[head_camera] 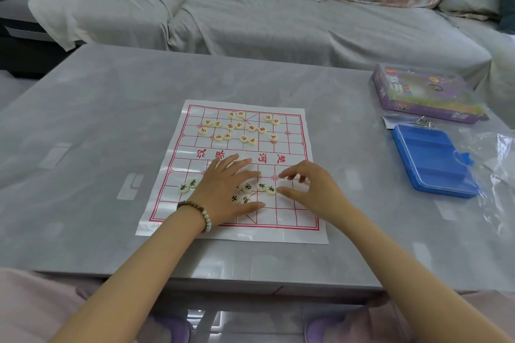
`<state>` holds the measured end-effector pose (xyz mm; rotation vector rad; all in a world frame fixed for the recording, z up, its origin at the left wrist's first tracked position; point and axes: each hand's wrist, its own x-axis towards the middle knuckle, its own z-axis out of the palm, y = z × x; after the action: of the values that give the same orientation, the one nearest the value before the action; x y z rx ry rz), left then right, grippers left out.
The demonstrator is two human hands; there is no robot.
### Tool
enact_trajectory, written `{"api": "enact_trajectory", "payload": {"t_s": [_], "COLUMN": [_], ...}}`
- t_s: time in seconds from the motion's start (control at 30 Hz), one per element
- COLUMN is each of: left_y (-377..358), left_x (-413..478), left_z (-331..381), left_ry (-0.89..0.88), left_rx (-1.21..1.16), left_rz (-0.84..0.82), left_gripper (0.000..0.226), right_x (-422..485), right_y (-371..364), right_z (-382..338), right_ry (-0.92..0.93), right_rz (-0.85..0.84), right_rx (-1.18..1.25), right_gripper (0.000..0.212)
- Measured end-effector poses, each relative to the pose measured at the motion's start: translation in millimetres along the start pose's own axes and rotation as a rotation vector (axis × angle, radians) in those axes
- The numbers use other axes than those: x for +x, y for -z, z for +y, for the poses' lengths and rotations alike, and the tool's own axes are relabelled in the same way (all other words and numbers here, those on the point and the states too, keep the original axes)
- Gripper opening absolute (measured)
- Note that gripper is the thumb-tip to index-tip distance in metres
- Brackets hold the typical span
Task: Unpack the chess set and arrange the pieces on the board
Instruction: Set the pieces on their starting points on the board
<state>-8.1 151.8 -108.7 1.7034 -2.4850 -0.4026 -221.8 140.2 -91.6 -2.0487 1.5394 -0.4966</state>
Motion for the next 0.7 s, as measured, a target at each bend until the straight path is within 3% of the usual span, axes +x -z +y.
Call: {"api": "enact_trajectory", "payload": {"t_s": [0.1, 0.3, 0.5, 0.7], "left_y": [-3, -7, -8, -5], "left_x": [-3, -5, -2, 6], "left_z": [-1, -5, 2, 9], "left_ry": [0.026, 0.053, 0.066, 0.107], "left_rx": [-0.034, -0.060, -0.105, -0.121], "left_rz": [0.038, 0.058, 0.110, 0.161], "left_gripper": [0.061, 0.056, 0.044, 0.034], "right_x": [5, 1, -3, -1], "right_y": [-12, -11, -14, -14], "right_z": [-11, -10, -2, -5], "right_ry": [0.006, -0.010, -0.039, -0.032], "right_rz": [-0.060, -0.083, 0.007, -0.017], "right_rx": [-0.090, -0.080, -0.059, -0.116], "right_gripper": [0.029, 0.023, 0.036, 0.022]}}
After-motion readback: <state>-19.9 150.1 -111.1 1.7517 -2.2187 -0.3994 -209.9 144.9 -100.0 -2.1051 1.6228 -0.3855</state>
